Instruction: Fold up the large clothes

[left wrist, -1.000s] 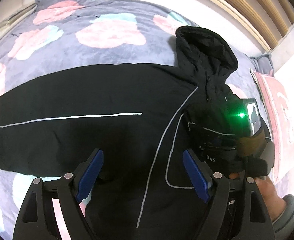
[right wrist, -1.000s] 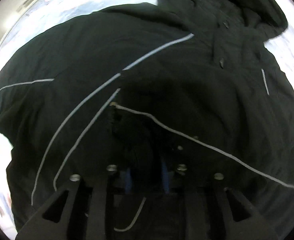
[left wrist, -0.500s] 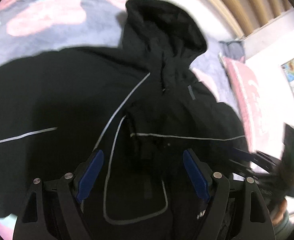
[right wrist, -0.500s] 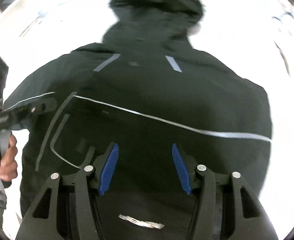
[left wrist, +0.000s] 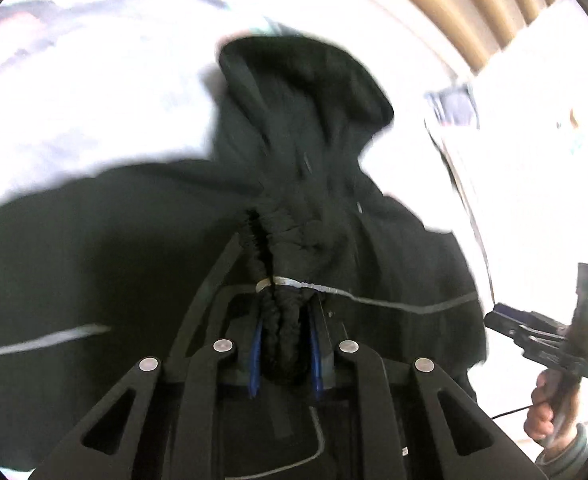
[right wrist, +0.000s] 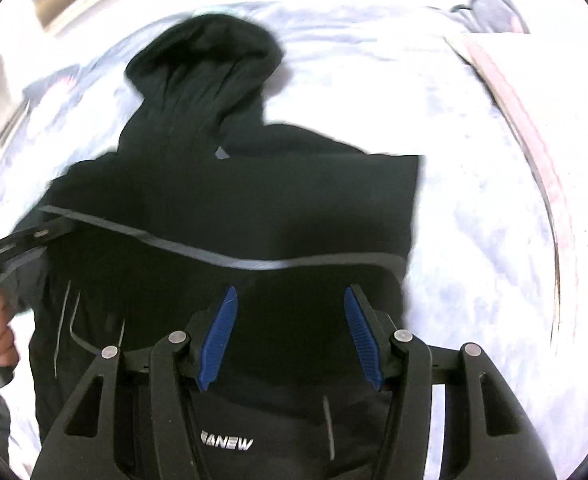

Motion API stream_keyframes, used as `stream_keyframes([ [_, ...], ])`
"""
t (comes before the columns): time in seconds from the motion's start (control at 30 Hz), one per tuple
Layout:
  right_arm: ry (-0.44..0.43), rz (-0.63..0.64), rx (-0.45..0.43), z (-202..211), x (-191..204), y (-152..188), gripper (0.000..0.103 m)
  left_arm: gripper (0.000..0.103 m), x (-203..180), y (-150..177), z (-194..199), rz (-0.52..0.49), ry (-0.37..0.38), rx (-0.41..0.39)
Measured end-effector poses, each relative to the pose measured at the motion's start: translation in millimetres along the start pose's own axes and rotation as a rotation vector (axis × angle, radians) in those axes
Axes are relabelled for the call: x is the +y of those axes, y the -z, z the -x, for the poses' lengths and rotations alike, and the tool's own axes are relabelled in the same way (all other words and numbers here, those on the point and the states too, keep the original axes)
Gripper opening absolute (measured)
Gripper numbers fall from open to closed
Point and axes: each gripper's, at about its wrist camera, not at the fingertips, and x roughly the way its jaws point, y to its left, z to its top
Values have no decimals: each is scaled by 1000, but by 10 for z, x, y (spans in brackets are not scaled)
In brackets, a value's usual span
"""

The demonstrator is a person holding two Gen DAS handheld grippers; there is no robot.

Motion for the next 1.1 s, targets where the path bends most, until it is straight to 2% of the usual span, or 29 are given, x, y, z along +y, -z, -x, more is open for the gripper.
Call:
stream_keyframes([
  [0.07,39,-24,17,-147,-82,-75,58,19,180,-28,187,28,-59,-32],
  [0.1,42,-37,30,-249,-107,-99,58,19,324,-19,215,41,-99,-17],
  [0.2,40,-52,99,-655,-91,-117,58,19,643,103,10,89,-131,109],
  [0.27,85,-52,175,-975,-65,-71,58,23,754,279,-278,75,-210,197],
  [0.3,118,-33,217,-1157,-31,-21,58,24,783,347,-386,69,-237,222],
  [0.37,135,-22,209,-1294,13,54,59,26,812,450,-492,71,-249,204],
  [0.47,138,-25,213,-1257,6,47,60,27,828,451,-390,127,-231,181],
  [0.57,118,-28,231,-1081,-7,8,60,28,806,455,-68,141,-184,108],
  [0.63,104,14,174,-810,77,4,60,32,784,446,176,145,-159,70],
  [0.7,99,70,108,-544,206,38,60,39,753,450,360,147,-178,33],
  [0.77,61,91,90,-393,321,114,60,45,750,448,451,146,-185,8],
  [0.8,49,93,97,-389,357,149,60,46,761,433,458,153,-180,5],
  [0.9,57,100,137,-511,424,249,60,46,682,436,396,159,-103,13],
  [1.0,43,70,206,-720,401,377,60,46,418,437,85,134,-46,59],
  [1.03,51,69,225,-782,402,436,60,46,329,476,-94,115,-52,89],
  [1.1,114,95,294,-951,449,514,60,46,242,558,-444,101,-118,169],
])
